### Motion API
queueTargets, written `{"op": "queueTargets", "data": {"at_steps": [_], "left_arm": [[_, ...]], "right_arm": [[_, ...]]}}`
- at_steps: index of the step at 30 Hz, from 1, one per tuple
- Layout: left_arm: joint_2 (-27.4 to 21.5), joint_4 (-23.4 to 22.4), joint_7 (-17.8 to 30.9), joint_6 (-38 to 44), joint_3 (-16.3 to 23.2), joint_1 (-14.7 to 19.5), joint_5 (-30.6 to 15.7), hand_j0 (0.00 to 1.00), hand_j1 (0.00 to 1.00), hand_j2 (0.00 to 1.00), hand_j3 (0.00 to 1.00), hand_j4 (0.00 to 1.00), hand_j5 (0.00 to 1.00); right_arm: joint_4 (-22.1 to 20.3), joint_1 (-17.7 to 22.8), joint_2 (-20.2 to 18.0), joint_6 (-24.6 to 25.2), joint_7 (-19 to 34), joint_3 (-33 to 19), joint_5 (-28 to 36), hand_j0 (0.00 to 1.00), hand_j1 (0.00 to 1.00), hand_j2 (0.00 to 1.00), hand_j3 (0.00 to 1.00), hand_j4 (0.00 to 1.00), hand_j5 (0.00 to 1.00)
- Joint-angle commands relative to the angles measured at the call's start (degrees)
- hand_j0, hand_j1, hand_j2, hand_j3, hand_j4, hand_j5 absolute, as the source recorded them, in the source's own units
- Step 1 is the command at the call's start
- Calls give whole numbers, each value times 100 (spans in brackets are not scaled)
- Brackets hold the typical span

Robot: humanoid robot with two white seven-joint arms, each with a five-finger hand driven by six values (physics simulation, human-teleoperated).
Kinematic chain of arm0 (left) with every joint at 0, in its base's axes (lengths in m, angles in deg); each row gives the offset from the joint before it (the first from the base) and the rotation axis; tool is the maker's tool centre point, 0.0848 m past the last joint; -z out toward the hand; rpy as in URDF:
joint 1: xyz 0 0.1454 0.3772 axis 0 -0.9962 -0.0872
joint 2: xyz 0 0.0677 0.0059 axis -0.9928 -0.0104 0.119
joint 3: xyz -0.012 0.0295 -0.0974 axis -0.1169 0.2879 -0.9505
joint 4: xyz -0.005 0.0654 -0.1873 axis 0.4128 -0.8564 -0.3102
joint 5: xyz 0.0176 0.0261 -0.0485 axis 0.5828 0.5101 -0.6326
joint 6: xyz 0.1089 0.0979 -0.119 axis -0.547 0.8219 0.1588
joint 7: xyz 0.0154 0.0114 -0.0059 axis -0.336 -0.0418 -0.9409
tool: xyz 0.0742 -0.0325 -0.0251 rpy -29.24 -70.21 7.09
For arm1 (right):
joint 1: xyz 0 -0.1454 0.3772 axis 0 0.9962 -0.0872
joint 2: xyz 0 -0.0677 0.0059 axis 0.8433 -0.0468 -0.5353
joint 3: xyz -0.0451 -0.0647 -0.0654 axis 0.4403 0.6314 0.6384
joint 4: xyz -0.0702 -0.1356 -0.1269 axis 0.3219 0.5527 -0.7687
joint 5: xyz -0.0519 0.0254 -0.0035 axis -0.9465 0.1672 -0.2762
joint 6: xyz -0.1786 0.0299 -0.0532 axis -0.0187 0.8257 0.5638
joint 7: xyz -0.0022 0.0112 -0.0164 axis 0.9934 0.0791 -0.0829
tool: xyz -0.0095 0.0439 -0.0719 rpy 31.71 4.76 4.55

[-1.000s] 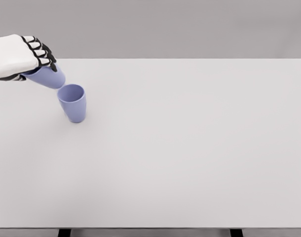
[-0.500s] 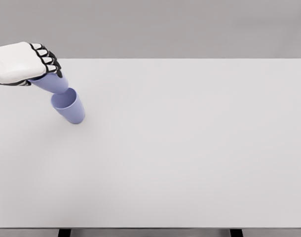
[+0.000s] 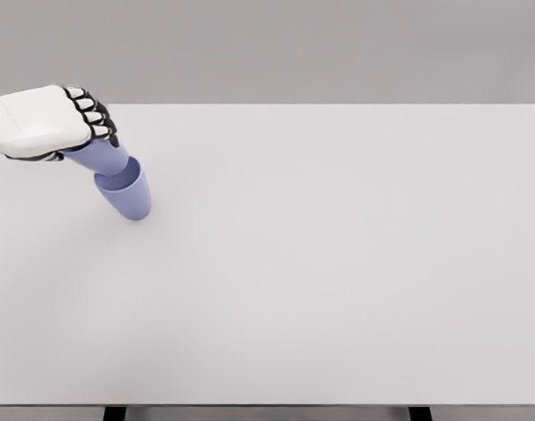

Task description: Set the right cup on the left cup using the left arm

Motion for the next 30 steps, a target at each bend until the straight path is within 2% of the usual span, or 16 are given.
{"op": "queueTargets", "data": {"at_steps": [1, 9, 14, 23, 25, 30], "left_arm": [[-2, 13, 33, 13, -10, -9, 18, 70, 70, 70, 70, 70, 70], [-11, 40, 33, 13, -72, 18, -26, 68, 68, 68, 68, 68, 68], [-46, 268, 33, 13, -81, 18, -52, 67, 67, 67, 67, 67, 67], [-46, 383, 33, 13, -37, 0, -61, 67, 67, 67, 67, 67, 67], [-37, 391, 33, 13, -46, -114, -52, 67, 67, 67, 67, 67, 67], [-46, 391, 33, 13, -28, -123, -43, 68, 68, 68, 68, 68, 68]], "right_arm": [[-1, 0, 0, 0, -5, -1, 2, 100, 100, 100, 100, 100, 100], [-1, 0, 0, 0, 3, -1, 2, 100, 100, 100, 100, 100, 100], [-1, 0, 0, 0, -5, -1, 2, 100, 100, 100, 100, 100, 100], [7, 0, 0, 0, 3, -1, 2, 100, 100, 100, 100, 100, 100], [-1, 0, 0, 0, -5, -1, 2, 100, 100, 100, 100, 100, 100], [-1, 0, 0, 0, 3, -1, 2, 100, 100, 100, 100, 100, 100]]}}
